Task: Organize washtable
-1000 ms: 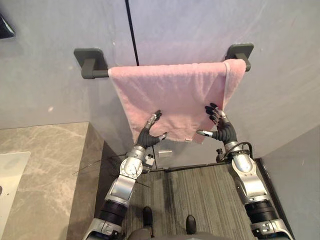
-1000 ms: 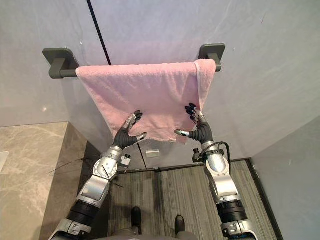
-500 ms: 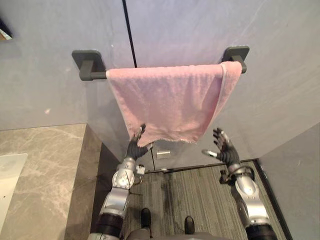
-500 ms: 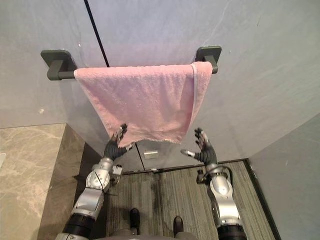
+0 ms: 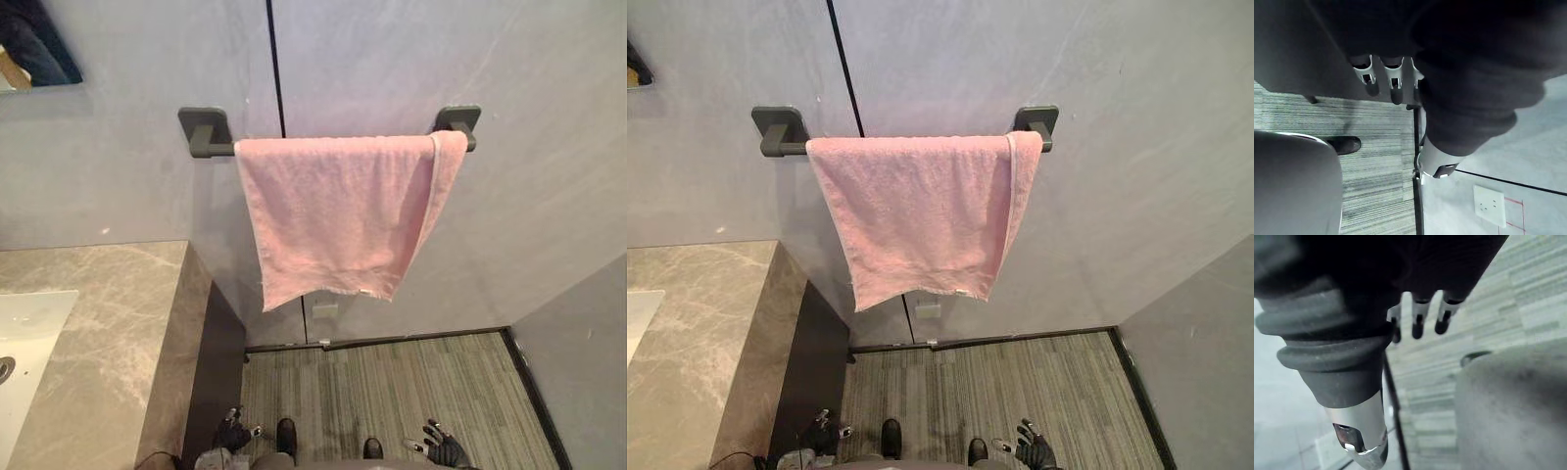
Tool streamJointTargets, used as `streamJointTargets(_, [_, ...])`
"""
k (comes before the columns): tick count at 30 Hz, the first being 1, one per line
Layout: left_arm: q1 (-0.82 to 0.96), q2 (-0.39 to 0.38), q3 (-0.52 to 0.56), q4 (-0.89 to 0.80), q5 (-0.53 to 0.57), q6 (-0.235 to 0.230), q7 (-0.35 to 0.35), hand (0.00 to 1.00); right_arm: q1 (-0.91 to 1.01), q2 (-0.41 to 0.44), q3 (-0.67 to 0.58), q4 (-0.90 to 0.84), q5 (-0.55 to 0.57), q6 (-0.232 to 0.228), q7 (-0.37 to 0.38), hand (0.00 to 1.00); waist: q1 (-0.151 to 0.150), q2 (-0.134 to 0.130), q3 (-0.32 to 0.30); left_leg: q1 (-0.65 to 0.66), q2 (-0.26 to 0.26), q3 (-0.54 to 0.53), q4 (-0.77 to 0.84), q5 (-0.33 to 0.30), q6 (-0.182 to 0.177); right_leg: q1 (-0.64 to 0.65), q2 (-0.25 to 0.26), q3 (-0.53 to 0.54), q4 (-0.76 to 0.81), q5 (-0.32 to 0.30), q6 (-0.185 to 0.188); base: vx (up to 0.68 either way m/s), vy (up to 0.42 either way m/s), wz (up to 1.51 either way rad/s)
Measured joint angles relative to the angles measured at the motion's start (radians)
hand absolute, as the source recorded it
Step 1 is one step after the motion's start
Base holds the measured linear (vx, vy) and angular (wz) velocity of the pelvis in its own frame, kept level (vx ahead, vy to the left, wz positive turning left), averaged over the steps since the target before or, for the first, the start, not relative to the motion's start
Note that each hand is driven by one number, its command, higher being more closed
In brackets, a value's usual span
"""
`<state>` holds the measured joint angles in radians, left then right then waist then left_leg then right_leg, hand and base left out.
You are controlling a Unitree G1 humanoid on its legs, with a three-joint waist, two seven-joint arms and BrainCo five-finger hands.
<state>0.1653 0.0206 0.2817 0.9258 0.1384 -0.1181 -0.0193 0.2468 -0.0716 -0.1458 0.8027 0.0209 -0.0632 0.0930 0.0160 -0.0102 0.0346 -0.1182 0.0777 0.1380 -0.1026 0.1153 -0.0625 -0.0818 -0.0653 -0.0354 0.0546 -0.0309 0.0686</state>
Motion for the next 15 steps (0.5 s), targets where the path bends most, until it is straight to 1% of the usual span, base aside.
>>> streamJointTargets(1, [0.000, -0.005, 0.013, 0.000, 0.000, 0.003, 0.008, 0.00, 0.000, 0.000, -0.001, -0.001, -0.023, 0.001, -0.012, 0.00, -0.001, -0.001, -0.004, -0.006, 0.001, 0.003, 0.001, -0.003, -0.004, -0.015, 0.001, -0.009, 0.026, -0.009, -0.004, -0.02, -0.018, 0.27])
streamJointTargets(2, [-0.006, -0.011, 0.029, 0.005, 0.000, 0.006, 0.020, 0.00, -0.001, 0.000, -0.001, -0.002, -0.046, 0.001, -0.029, 0.00, -0.003, 0.004, -0.006, -0.016, 0.003, 0.004, 0.004, -0.014, -0.016, -0.039, 0.000, -0.025, 0.064, -0.024, -0.008, 0.05, -0.041, 0.44])
streamJointTargets(3, [-0.019, -0.015, 0.048, 0.018, 0.000, 0.015, 0.031, 0.00, -0.002, 0.005, -0.002, -0.003, -0.069, 0.004, -0.042, 0.00, -0.003, -0.009, -0.009, -0.020, 0.002, 0.011, 0.000, -0.051, -0.033, -0.057, -0.012, -0.047, 0.086, -0.038, -0.011, 0.04, -0.012, 0.64])
streamJointTargets(4, [-0.038, -0.017, 0.084, 0.026, 0.000, 0.025, 0.044, 0.00, -0.003, 0.030, -0.004, 0.006, -0.076, 0.005, -0.056, 0.00, -0.002, -0.047, -0.009, -0.029, -0.001, 0.065, 0.033, -0.078, -0.009, -0.067, -0.048, -0.060, 0.090, -0.050, -0.029, 0.04, 0.011, 0.56])
streamJointTargets(5, [-0.048, -0.019, 0.107, 0.026, -0.002, 0.026, 0.045, 0.00, -0.008, 0.039, -0.006, 0.016, -0.078, 0.006, -0.067, 0.00, 0.004, -0.057, -0.004, -0.042, 0.008, 0.095, 0.114, -0.090, 0.010, -0.066, -0.062, -0.069, 0.099, -0.048, -0.031, 0.03, 0.028, 0.41])
streamJointTargets(6, [-0.056, -0.024, 0.149, 0.027, -0.002, 0.027, 0.046, 0.00, -0.017, 0.052, -0.025, 0.036, -0.084, 0.007, -0.073, 0.00, 0.003, -0.076, 0.001, -0.049, 0.041, 0.135, 0.341, -0.130, 0.047, -0.062, -0.084, -0.077, 0.119, -0.048, -0.031, 0.06, -0.020, 0.05])
streamJointTargets(7, [-0.053, -0.033, 0.163, 0.030, -0.002, 0.028, 0.050, 0.00, -0.012, 0.056, -0.046, 0.049, -0.084, 0.006, -0.076, 0.00, -0.003, -0.080, -0.008, -0.022, 0.088, 0.151, 0.488, -0.194, 0.024, -0.056, -0.090, -0.071, 0.120, -0.047, -0.029, 0.11, 0.013, -0.11])
streamJointTargets(8, [-0.049, -0.044, 0.164, 0.039, -0.003, 0.028, 0.054, 0.00, -0.012, 0.053, -0.068, 0.057, -0.083, 0.002, -0.076, 0.00, -0.003, -0.059, -0.015, 0.013, 0.123, 0.147, 0.524, -0.209, 0.006, -0.047, -0.084, -0.065, 0.114, -0.042, -0.020, 0.09, 0.120, -0.23])
streamJointTargets(9, [-0.060, -0.060, 0.161, 0.053, -0.004, 0.028, 0.057, 0.00, -0.023, 0.042, -0.098, 0.082, -0.085, 0.002, -0.077, 0.00, -0.009, -0.025, -0.025, 0.028, 0.126, 0.122, 0.511, -0.220, -0.025, -0.047, -0.071, -0.056, 0.102, -0.033, -0.006, 0.05, 0.162, -0.21])
streamJointTargets(10, [-0.062, -0.061, 0.159, 0.055, -0.008, 0.028, 0.057, 0.00, -0.030, 0.039, -0.110, 0.106, -0.093, 0.005, -0.077, 0.00, -0.010, -0.031, -0.027, 0.027, 0.120, 0.133, 0.514, -0.220, -0.024, -0.042, -0.071, -0.045, 0.083, -0.024, 0.005, -0.01, 0.152, -0.27])
streamJointTargets(11, [-0.062, -0.055, 0.151, 0.054, -0.010, 0.027, 0.064, 0.00, -0.031, 0.036, -0.115, 0.146, -0.120, 0.007, -0.078, 0.00, -0.014, -0.033, -0.030, 0.032, 0.118, 0.137, 0.521, -0.220, -0.024, -0.021, -0.071, -0.032, 0.038, 0.002, 0.002, -0.01, 0.096, -0.39])
streamJointTargets(12, [-0.059, -0.045, 0.143, 0.058, -0.010, 0.028, 0.067, 0.00, -0.032, 0.037, -0.115, 0.189, -0.152, 0.017, -0.079, 0.00, -0.018, -0.043, -0.033, 0.054, 0.118, 0.136, 0.521, -0.223, -0.029, 0.008, -0.067, -0.018, 0.002, 0.028, 0.005, 0.00, 0.093, -0.40])
streamJointTargets(13, [-0.058, -0.042, 0.136, 0.060, -0.010, 0.028, 0.068, 0.00, -0.031, 0.038, -0.117, 0.205, -0.155, 0.023, -0.082, 0.00, -0.020, -0.044, -0.033, 0.066, 0.123, 0.134, 0.520, -0.230, -0.038, 0.019, -0.061, -0.016, -0.005, 0.035, 0.002, 0.00, 0.086, -0.42])
streamJointTargets(14, [-0.057, -0.035, 0.097, 0.064, -0.008, 0.027, 0.070, 0.00, -0.031, 0.039, -0.126, 0.222, -0.164, 0.024, -0.093, 0.00, -0.029, -0.037, -0.033, 0.092, 0.137, 0.120, 0.517, -0.254, -0.068, 0.032, -0.050, -0.015, -0.007, 0.042, 0.001, -0.02, 0.069, -0.33])
streamJointTargets(15, [-0.058, -0.033, 0.076, 0.064, -0.007, 0.027, 0.071, 0.00, -0.032, 0.042, -0.129, 0.225, -0.172, 0.024, -0.096, 0.00, -0.034, -0.033, -0.034, 0.104, 0.143, 0.107, 0.509, -0.267, -0.076, 0.032, -0.042, -0.012, -0.007, 0.043, 0.000, -0.12, 0.086, -0.42])
